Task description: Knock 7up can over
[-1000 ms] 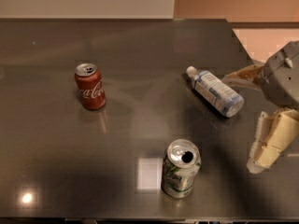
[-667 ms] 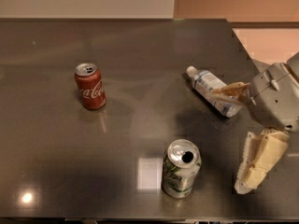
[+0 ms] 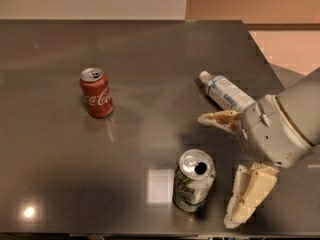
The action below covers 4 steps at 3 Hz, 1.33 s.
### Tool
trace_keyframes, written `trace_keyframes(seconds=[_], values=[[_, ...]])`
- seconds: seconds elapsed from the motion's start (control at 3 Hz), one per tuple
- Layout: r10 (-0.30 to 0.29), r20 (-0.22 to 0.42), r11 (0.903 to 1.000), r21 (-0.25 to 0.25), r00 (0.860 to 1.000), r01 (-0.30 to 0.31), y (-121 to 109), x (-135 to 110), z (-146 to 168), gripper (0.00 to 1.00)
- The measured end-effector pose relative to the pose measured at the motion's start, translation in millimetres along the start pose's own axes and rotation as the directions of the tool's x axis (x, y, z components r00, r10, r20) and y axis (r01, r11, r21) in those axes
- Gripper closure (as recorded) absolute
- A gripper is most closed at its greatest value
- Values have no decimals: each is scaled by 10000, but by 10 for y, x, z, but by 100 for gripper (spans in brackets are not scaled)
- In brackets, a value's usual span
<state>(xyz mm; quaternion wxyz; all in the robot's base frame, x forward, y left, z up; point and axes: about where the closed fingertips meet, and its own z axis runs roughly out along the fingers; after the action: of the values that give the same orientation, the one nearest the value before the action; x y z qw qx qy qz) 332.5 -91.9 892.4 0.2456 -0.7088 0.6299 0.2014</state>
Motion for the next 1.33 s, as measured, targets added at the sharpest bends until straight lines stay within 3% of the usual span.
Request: trace_keyframes(seconds=[0.33,0.67,1.33], values=[[-119,252,9999,4,9996,119,32,-91,121,0],[-85,445,9999,-56,9990,88,13,-147,174,18],[194,591,9993,-343,9981,-174,-141,-195,144,65]])
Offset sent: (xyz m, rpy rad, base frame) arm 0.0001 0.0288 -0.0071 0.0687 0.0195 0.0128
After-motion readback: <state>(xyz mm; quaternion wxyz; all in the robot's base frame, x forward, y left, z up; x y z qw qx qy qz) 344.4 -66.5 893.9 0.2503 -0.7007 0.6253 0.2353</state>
